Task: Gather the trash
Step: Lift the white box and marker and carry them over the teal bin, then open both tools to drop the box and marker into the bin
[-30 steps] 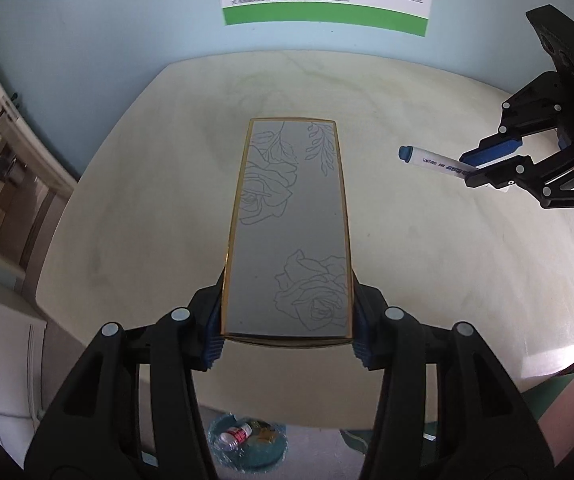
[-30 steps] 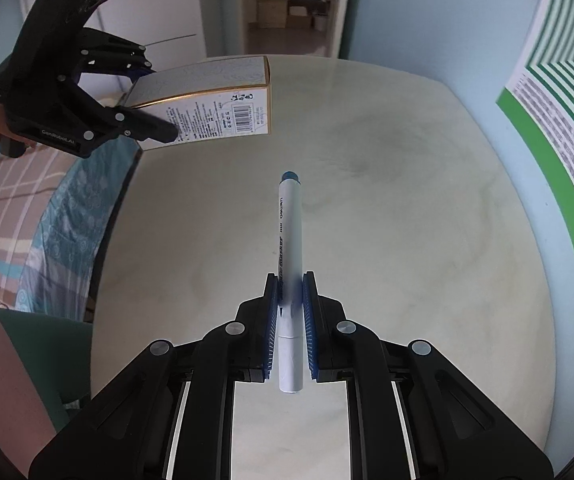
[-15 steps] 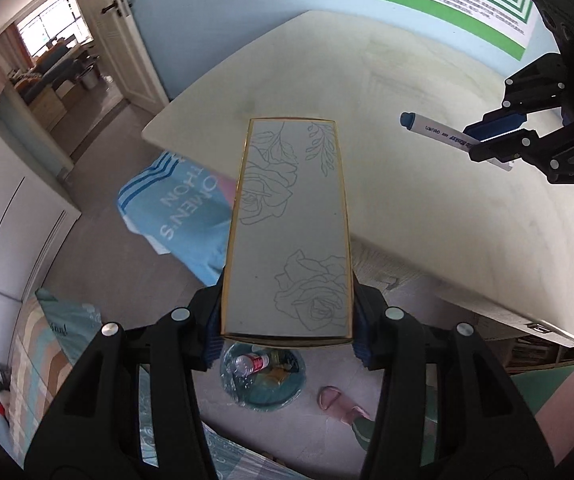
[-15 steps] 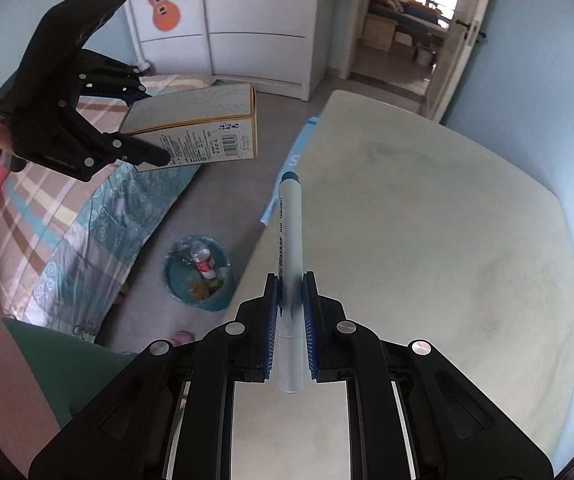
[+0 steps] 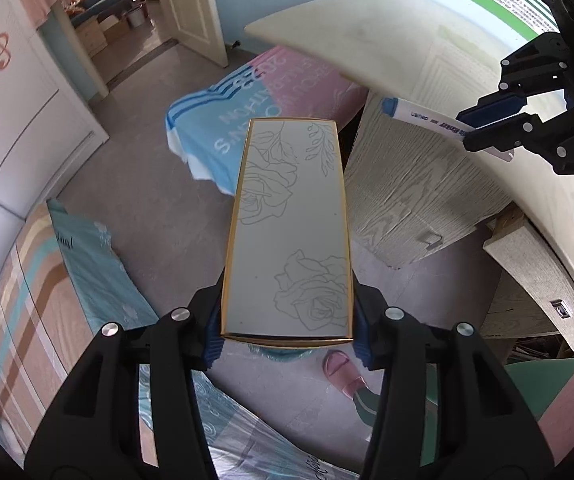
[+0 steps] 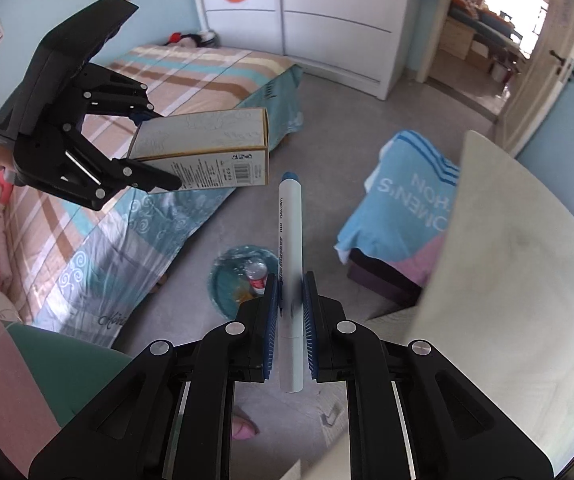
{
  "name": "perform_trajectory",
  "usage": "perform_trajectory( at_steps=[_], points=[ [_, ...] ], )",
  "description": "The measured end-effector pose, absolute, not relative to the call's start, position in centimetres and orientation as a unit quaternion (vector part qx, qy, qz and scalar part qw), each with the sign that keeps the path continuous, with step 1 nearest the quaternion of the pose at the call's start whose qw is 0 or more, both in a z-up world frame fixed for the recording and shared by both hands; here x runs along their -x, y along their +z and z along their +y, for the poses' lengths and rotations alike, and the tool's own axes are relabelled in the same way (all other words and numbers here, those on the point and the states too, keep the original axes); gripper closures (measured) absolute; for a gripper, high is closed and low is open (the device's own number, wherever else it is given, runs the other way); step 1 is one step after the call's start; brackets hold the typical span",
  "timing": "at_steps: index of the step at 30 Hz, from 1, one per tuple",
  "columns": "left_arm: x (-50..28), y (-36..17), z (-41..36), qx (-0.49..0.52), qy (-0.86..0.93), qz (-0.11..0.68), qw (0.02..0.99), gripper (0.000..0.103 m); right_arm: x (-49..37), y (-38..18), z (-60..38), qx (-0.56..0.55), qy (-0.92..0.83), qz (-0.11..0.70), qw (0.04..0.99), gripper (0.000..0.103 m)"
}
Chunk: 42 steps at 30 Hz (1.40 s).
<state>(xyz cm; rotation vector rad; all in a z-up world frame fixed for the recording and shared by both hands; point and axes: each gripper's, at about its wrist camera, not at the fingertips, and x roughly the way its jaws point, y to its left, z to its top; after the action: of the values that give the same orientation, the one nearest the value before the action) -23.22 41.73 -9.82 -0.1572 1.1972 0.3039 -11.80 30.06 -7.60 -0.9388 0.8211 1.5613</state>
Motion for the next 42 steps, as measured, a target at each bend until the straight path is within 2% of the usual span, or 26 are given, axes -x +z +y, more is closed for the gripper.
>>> perform_trajectory(
  at_steps=[16,36,37,38,39,40,42],
  points=[
    [28.9,-17.9,44.3,0.138,0.139,0.599,0.777,0.056,18.2,-15.4,35.8,0.413,0.658,0.405,0.482,0.089],
    [29.5,-30.4,45.8,0.174,0.109,0.659,0.723,0.055,21.4,-28.8,39.9,0.397,0.623,0.503,0.449,0.088],
    [29.3,-30.9,45.7,0.173,0.109,0.661,0.722,0.054,21.4,-29.3,40.0,0.399,0.622,0.504,0.448,0.086],
    [29.2,-31.4,45.7,0.17,0.11,0.664,0.72,0.044,21.5,-29.9,40.2,0.399,0.62,0.506,0.447,0.086],
    [29.2,-31.9,45.7,0.169,0.112,0.667,0.717,0.037,21.5,-30.5,40.3,0.398,0.619,0.511,0.444,0.085],
    [29.1,-32.3,45.8,0.168,0.114,0.67,0.714,0.03,21.4,-31.0,40.4,0.398,0.616,0.515,0.443,0.068],
    [29.1,-32.8,46.0,0.169,0.119,0.67,0.713,0.029,21.2,-31.9,40.6,0.401,0.608,0.516,0.451,0.041]
  ],
)
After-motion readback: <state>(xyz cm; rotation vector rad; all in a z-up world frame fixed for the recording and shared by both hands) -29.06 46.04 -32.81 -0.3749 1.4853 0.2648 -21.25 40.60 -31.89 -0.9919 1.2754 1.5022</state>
